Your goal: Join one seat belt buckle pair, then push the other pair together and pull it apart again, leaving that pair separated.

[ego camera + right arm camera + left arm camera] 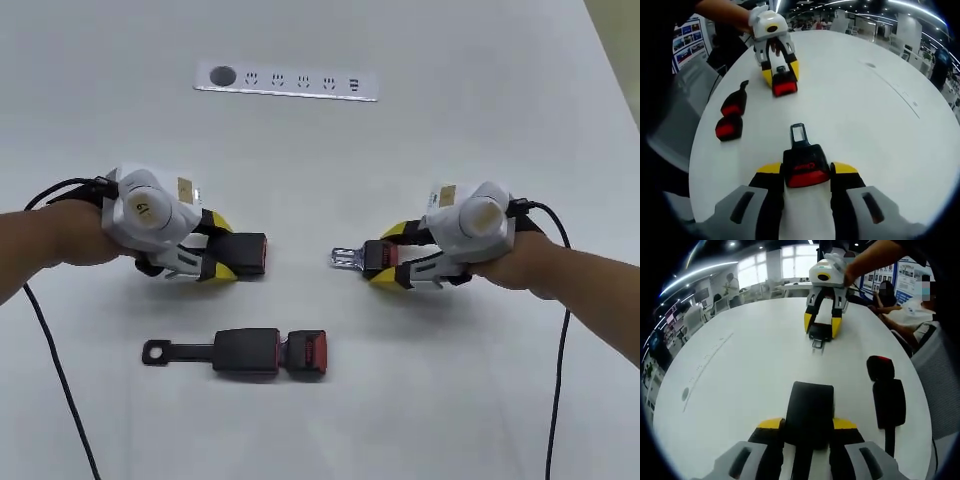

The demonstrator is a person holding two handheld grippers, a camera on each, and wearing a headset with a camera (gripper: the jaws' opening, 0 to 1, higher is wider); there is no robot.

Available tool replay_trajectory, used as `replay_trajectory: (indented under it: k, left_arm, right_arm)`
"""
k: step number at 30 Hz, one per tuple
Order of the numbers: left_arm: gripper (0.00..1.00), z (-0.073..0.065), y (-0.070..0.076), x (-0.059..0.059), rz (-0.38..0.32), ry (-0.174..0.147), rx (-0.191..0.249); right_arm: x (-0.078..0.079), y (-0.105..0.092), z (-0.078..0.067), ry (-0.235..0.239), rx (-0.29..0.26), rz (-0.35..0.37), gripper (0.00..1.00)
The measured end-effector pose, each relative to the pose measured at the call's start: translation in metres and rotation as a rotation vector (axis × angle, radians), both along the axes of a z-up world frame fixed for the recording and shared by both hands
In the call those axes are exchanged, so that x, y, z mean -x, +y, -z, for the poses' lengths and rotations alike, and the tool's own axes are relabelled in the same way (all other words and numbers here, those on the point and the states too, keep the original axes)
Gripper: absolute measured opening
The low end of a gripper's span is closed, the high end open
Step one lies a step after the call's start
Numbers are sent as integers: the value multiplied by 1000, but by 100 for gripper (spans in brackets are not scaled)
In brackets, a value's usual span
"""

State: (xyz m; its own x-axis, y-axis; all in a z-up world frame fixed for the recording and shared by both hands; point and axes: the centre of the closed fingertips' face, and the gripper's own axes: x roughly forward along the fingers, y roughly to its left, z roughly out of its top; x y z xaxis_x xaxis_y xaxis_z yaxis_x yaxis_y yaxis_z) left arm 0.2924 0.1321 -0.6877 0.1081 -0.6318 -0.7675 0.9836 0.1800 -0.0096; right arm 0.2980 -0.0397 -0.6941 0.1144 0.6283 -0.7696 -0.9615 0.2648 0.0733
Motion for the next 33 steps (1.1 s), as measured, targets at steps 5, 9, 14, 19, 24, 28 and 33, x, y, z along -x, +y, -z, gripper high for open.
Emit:
replay_trajectory:
  k: [5,9,14,19,24,28,33]
  left_arm:
    - [36,0,-1,-1,4,1,3]
    - [36,1,0,-1,0,2,7]
    - [36,1,0,-1,9,1,10]
    - [36,1,0,1,28,0,12]
    - [36,1,1,1,39,7,10]
    - [36,2,2,1,56,8,4]
    - [36,1,2,2,60,10,2]
  right_arm:
    - [2,17,2,-7,-18,-18,34]
    - [3,29,1,-6,-39,-23,34]
    - [6,44,-2,-9,-61,-38,34]
    - [4,51,-2,-4,-81,-52,34]
    - [3,59,-2,-3,-96,-57,34]
    - [2,67,-1,-4,-107,-63,34]
    - [5,80,-1,-4,-123,-69,34]
